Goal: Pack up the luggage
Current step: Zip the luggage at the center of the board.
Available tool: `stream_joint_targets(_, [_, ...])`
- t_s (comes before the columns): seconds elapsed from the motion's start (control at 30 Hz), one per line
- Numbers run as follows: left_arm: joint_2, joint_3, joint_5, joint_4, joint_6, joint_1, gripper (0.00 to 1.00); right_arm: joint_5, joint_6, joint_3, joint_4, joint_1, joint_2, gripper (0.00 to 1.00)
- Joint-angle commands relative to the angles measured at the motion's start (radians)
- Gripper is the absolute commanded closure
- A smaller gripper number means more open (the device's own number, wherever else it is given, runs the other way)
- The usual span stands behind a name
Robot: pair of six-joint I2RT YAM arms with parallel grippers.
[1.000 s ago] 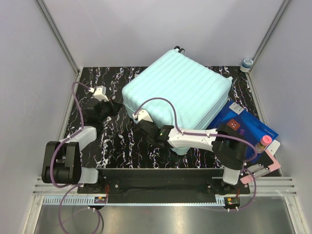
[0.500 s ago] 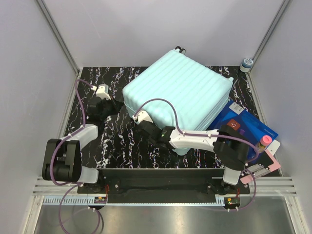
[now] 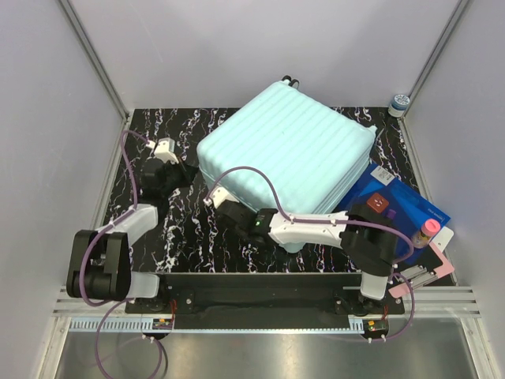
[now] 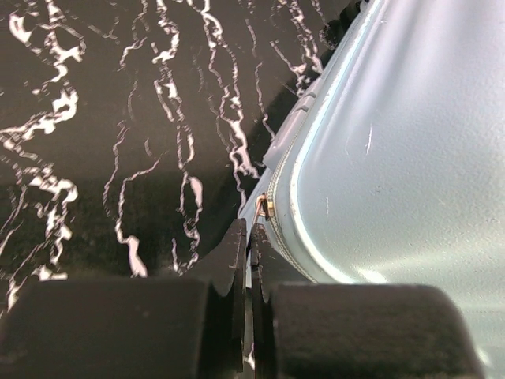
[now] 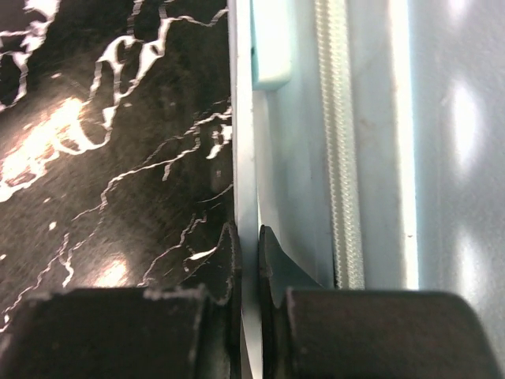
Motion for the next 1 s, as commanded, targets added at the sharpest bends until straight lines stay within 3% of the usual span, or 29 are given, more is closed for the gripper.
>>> stream_joint_targets(0.0, [-0.086, -0.03, -0.247, 0.042, 0.056, 0.046, 1.0, -0.133, -0.027, -0.004, -0.146, 0.113, 0.014, 1.0])
stream_joint_targets(0.37, [-0.233, -0.146, -0.267, -0.015, 0.027, 0.046, 1.0, -0.246, -0.084, -0.039, -0.098, 0.19, -0.044, 1.0])
stream_joint_targets(0.97, [-0.047, -0.007, -0.192, 0.035, 0.073, 0.066, 1.0, -0.226, -0.069, -0.102, -0.072, 0.216, -0.096, 1.0])
